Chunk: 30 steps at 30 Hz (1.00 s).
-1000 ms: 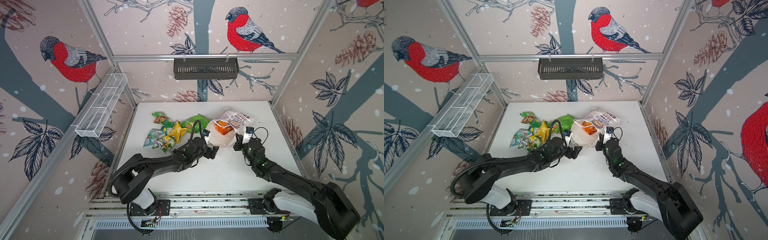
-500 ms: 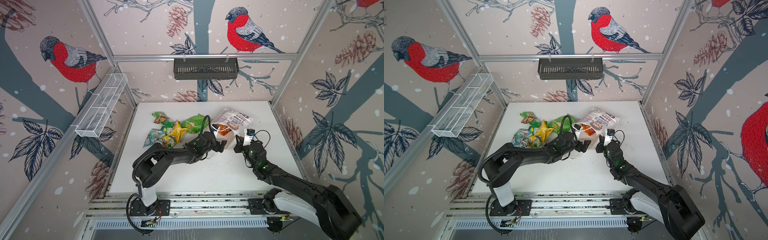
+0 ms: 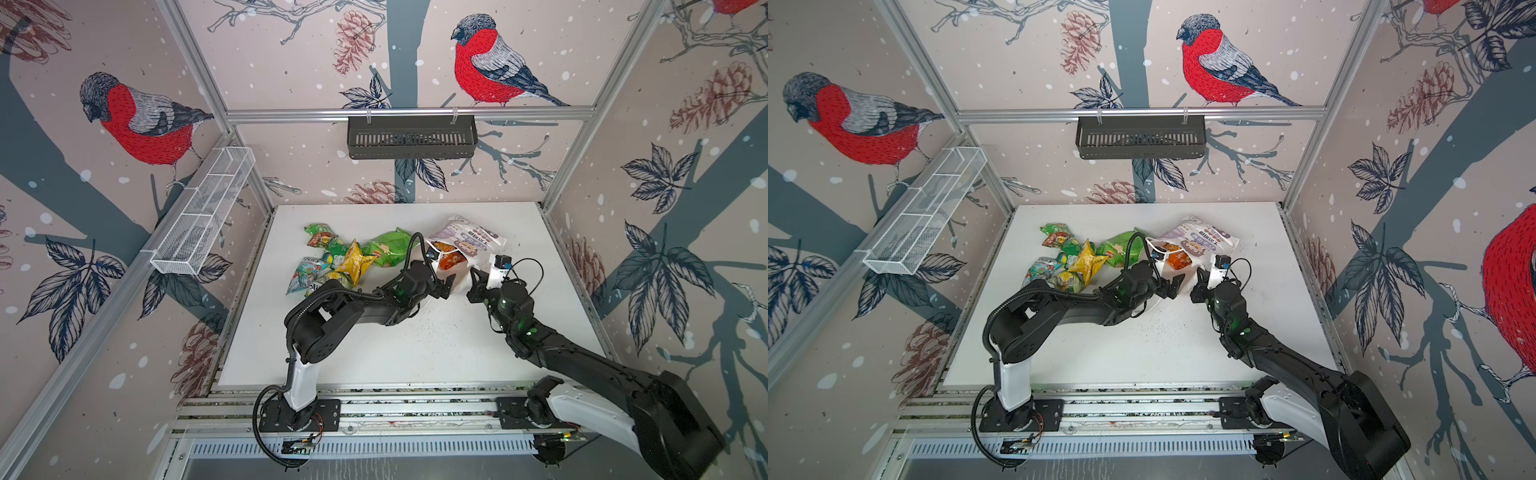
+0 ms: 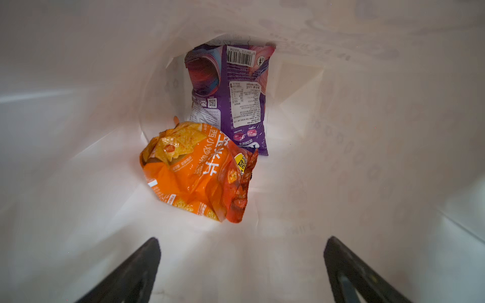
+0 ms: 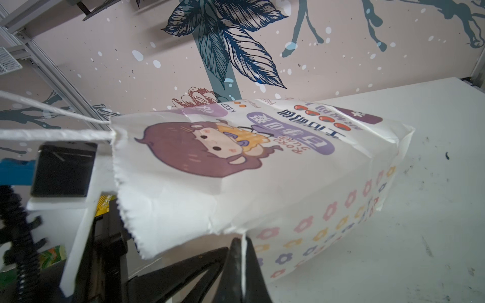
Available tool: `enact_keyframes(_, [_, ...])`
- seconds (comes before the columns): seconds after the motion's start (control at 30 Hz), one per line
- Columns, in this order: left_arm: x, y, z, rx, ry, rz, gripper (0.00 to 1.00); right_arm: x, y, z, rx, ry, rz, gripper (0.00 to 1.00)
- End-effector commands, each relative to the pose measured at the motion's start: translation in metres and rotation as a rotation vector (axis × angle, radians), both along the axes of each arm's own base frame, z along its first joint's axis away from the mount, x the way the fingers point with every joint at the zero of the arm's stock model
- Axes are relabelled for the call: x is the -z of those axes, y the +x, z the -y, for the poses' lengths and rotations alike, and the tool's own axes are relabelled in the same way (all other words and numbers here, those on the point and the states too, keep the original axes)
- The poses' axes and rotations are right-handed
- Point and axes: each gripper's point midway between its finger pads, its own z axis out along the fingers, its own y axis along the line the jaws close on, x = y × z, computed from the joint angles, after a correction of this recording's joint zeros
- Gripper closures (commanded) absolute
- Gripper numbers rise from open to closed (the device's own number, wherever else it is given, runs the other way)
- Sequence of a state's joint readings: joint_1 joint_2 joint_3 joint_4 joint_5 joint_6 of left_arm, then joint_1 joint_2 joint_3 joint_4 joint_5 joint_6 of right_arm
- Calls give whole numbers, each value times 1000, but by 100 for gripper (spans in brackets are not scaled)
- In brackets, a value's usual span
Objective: Take the snacks out of the paper bag
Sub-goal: Pick up the snack from the paper bag.
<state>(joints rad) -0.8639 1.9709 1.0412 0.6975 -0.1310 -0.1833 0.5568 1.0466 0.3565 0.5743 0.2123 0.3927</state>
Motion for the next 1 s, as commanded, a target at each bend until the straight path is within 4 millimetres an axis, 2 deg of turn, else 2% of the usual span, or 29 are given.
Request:
enact_keyframes(0.0, [-2,6,7,7,-5,29,3,-9,0,-3,-16,8,34,100])
enact_keyframes(0.27, [14,17,22,3,-2,-25,3,-7,-1,-7,-41,1,41,100])
enact_keyframes(0.43, [18,32,26,-69,-26,-61,3,-7,-3,-10,-65,10,52,100])
enact_keyframes(0.67, [40,48,30,-147,-4,-119,3,-9,-5,-17,-106,10,69,100])
enact_keyframes(0.97, [44,60,32,-180,-38,-122,3,-7,-5,-25,-145,14,70,100])
